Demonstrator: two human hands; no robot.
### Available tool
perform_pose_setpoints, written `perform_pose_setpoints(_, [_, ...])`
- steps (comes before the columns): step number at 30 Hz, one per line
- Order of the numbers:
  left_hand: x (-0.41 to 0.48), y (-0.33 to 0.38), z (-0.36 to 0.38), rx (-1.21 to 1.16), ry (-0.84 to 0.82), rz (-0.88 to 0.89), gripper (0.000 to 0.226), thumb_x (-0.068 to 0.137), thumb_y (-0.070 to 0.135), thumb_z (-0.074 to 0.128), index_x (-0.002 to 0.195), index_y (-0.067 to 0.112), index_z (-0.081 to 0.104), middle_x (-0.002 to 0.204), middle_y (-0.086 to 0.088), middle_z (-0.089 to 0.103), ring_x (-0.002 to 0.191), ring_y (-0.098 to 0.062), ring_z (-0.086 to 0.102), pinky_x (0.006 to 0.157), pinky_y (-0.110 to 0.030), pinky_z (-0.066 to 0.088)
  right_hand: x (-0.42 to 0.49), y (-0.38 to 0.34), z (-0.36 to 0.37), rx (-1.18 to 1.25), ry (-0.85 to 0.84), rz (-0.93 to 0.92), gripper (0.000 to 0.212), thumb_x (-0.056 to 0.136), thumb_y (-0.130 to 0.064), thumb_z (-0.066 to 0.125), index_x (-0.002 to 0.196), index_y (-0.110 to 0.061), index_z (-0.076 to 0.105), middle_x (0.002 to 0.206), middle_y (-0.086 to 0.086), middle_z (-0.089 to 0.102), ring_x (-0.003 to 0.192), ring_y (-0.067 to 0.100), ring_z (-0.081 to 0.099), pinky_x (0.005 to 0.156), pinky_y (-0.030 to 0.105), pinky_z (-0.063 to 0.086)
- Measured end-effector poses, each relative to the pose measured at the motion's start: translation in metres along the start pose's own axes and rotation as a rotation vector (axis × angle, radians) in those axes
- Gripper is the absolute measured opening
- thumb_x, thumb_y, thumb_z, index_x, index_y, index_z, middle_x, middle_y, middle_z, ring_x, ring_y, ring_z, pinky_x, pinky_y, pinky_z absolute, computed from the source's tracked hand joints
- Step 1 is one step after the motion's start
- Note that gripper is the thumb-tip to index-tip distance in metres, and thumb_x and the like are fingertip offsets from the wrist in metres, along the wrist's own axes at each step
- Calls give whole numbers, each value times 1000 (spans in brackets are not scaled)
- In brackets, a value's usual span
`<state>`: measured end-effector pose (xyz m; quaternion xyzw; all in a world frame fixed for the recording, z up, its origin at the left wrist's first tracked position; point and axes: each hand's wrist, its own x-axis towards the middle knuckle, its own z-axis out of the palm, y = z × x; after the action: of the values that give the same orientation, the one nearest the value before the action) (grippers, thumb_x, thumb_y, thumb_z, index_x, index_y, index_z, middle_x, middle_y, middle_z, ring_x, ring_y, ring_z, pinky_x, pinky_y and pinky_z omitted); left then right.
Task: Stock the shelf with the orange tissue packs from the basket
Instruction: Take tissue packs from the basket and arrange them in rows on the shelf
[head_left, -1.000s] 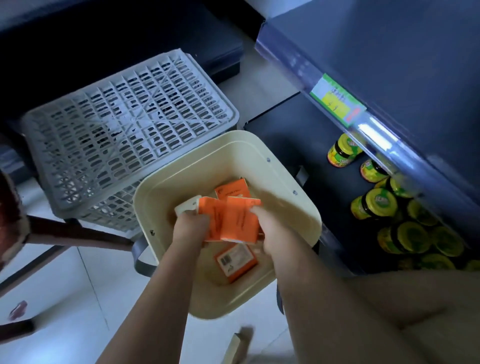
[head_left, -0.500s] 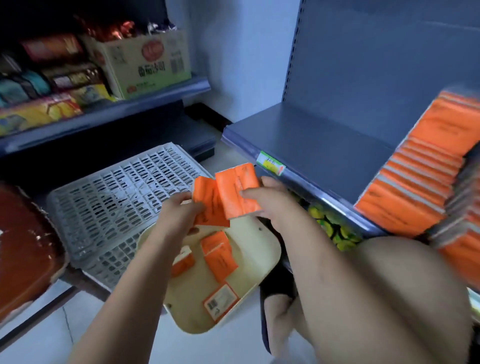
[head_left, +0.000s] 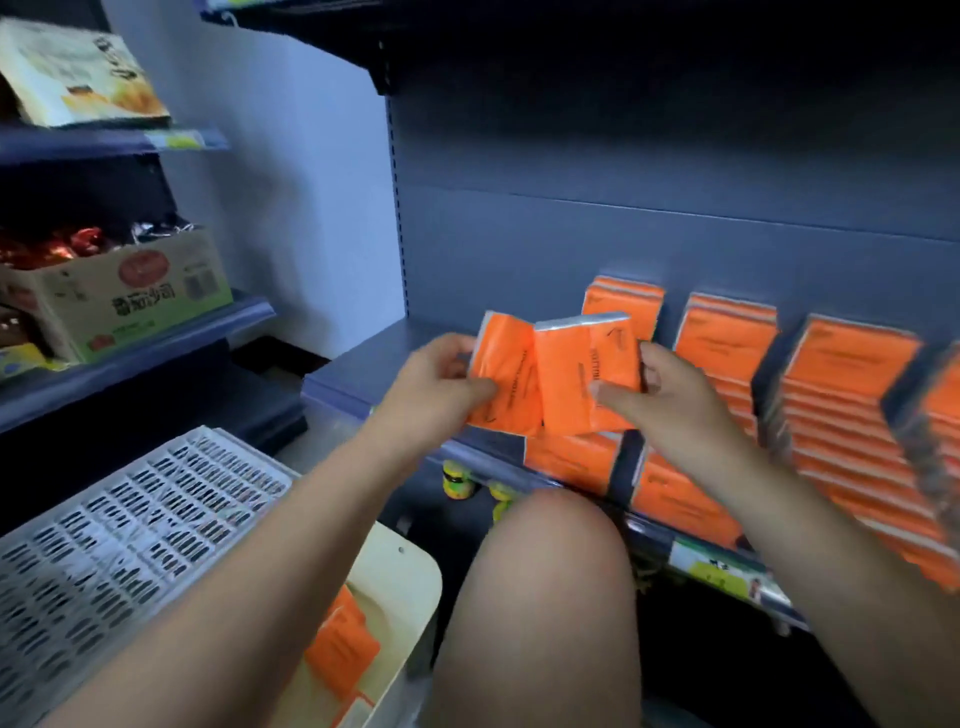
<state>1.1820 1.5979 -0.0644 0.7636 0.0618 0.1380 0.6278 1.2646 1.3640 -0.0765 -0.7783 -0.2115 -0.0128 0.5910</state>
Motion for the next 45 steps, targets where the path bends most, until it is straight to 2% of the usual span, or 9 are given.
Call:
perform_pose_setpoints(2, [5, 19, 39, 2, -110, 40, 32, 86, -5, 64, 115, 10, 70, 102, -23, 76, 85, -28, 72, 82, -43, 58, -13, 2, -49, -46, 45, -28, 27, 89, -8, 78, 113, -19, 71, 107, -6, 79, 103, 12, 73, 99, 45, 57])
perform_pose_setpoints(6, [13, 45, 112, 18, -289, 89, 39, 73, 10, 66, 111, 13, 73, 100, -27, 74, 79, -25, 67, 75, -36, 51, -44, 14, -133, -88, 178, -46, 30, 87, -4, 79, 108, -24, 72, 105, -7, 79, 99, 9, 73, 98, 43, 57])
perform_pose_setpoints(14, [36, 72, 241, 111, -432, 332, 36, 71, 11, 67, 97, 34, 76, 88, 4, 73, 76, -9, 66, 71, -30, 53, -104, 61, -210, -112, 653, -108, 32, 87, -15, 81, 114, -30, 73, 103, -19, 76, 96, 1, 71, 88, 26, 56])
perform_pose_setpoints(21, [86, 72, 312, 163, -341, 402, 36, 80, 3, 70, 99, 33, 71, 94, 7, 72, 89, -24, 74, 88, -50, 60, -93, 84, -283, -296, 705, -25, 37, 86, -19, 81, 120, -27, 69, 105, -13, 74, 96, 3, 69, 87, 27, 55])
perform_pose_setpoints(27, [129, 58, 358, 393, -359, 499, 35, 82, -7, 70, 106, 19, 72, 96, 6, 73, 93, -15, 71, 94, -40, 57, -79, 107, -329, -373, 802, 24, 29, 85, -23, 79, 112, -23, 68, 96, -10, 72, 88, 10, 67, 81, 31, 52])
perform_pose_setpoints(31, [150, 58, 376, 591, -349, 583, 41, 79, -5, 64, 104, 26, 71, 102, 6, 75, 103, -18, 70, 94, -34, 55, -70, 116, -335, -342, 817, 48, 30, 86, -24, 78, 114, -24, 67, 98, -15, 70, 88, 5, 64, 80, 23, 49])
perform_pose_setpoints(37, [162, 54, 397, 739, -355, 659, 45, 82, -7, 60, 119, 14, 74, 125, -3, 73, 121, -24, 64, 99, -26, 45, -61, 116, -337, -376, 732, 31, 37, 86, -21, 78, 120, -30, 65, 96, -19, 66, 84, -3, 60, 74, 8, 41])
perform_pose_setpoints(42, [164, 49, 408, 803, -312, 724, 47, 82, -8, 61, 122, 12, 74, 126, -11, 67, 122, -29, 60, 99, -25, 40, -56, 112, -343, -379, 763, 52, 35, 88, -20, 75, 121, -26, 65, 97, -16, 65, 93, 9, 61, 81, 23, 45])
perform_pose_setpoints(45, [165, 50, 409, 857, -295, 756, 48, 81, -8, 62, 124, 10, 74, 125, -16, 67, 121, -34, 60, 102, -31, 43, -54, 115, -343, -366, 800, 96, 29, 89, -23, 74, 115, -27, 63, 87, -22, 59, 90, 9, 59, 73, 21, 40])
